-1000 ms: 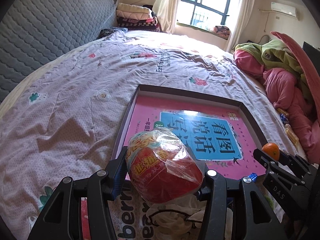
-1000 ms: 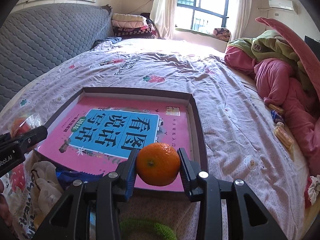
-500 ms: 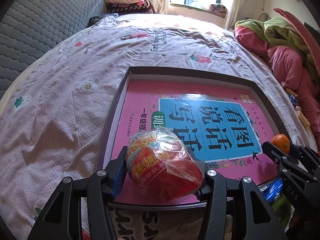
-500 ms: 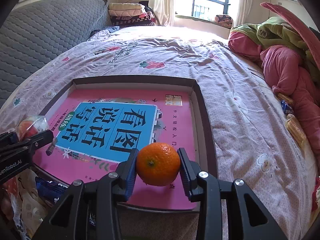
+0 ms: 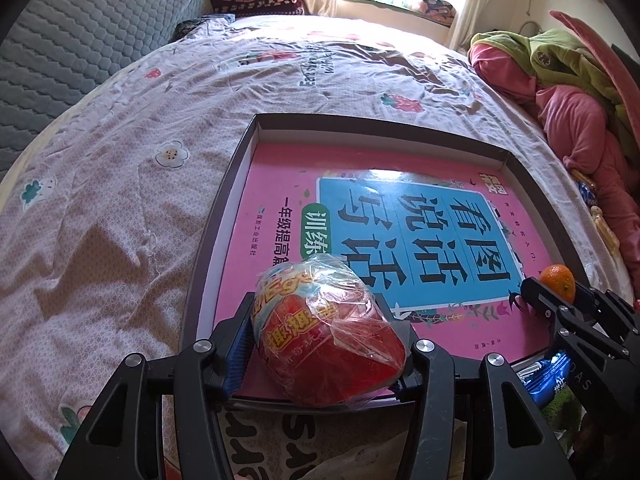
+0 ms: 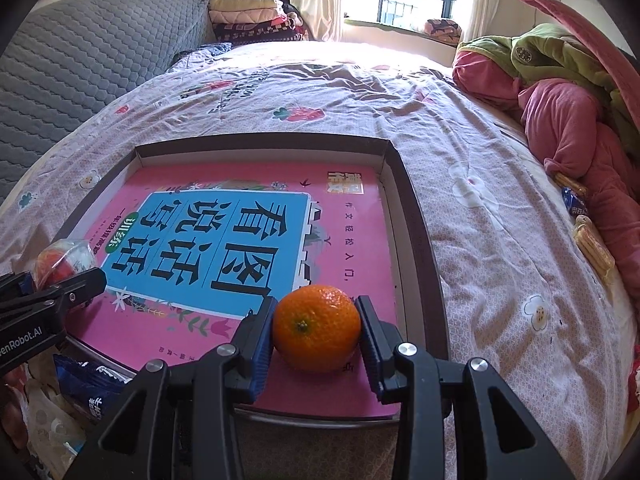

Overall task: Organize objects
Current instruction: 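Carry red ball with left tool over tray while right tool carries orange, then open left tool to drop red ball in tray while right releases orange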

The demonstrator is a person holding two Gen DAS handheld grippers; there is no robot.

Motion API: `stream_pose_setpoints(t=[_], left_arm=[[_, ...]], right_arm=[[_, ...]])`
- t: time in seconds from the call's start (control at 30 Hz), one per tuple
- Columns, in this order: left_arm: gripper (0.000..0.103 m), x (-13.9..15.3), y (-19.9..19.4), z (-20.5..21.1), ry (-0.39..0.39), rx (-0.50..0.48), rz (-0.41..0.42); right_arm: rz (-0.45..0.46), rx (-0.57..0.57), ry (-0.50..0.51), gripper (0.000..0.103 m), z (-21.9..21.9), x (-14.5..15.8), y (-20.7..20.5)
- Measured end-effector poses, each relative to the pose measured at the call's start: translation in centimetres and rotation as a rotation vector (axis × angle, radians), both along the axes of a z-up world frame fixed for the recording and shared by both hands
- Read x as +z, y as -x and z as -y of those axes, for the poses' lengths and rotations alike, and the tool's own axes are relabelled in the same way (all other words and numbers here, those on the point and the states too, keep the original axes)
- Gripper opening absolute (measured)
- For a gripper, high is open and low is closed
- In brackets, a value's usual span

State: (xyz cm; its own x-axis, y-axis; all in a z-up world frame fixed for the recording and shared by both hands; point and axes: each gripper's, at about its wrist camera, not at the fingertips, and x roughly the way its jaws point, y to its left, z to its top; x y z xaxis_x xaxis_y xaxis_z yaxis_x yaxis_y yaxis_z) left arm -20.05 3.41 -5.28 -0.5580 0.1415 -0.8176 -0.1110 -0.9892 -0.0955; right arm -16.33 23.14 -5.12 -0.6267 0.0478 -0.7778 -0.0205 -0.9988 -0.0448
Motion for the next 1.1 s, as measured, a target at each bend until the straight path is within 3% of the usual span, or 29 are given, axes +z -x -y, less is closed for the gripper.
stream_pose_setpoints(t=[0.3,0.5,0.83,0.9,1.1], left_arm=[[0.056,-0.1,0.0,0.3,-0.015,0.002,0.013],[0.062,0.2,-0.3,0.2,-0.006,0.003,0.005],[0.069,2.5,-2.0,1.0,-0.035,0.015,-0.063],[0.074,3.1,-2.5,1.1,-0.04,0.016,-0.086],[0.075,4.8,-4.7,1.6,-0.051,0.024,-0.149]], right_arm=[[0.006,-0.011,0.001,0.041,-0.2,0.1,0.1],[-0.008,-0.014,0.001,0.054,-0.5,0.5,0.0],[-0.043,-0.023,0.024,0.062,-1.2,1.7,-0.9],[-0.052,-0.02,0.03,0.064,-1.2,2.1,-1.1],[-0.086,-0.013,0.04,0.065,-1.1,3.3,-2.3]])
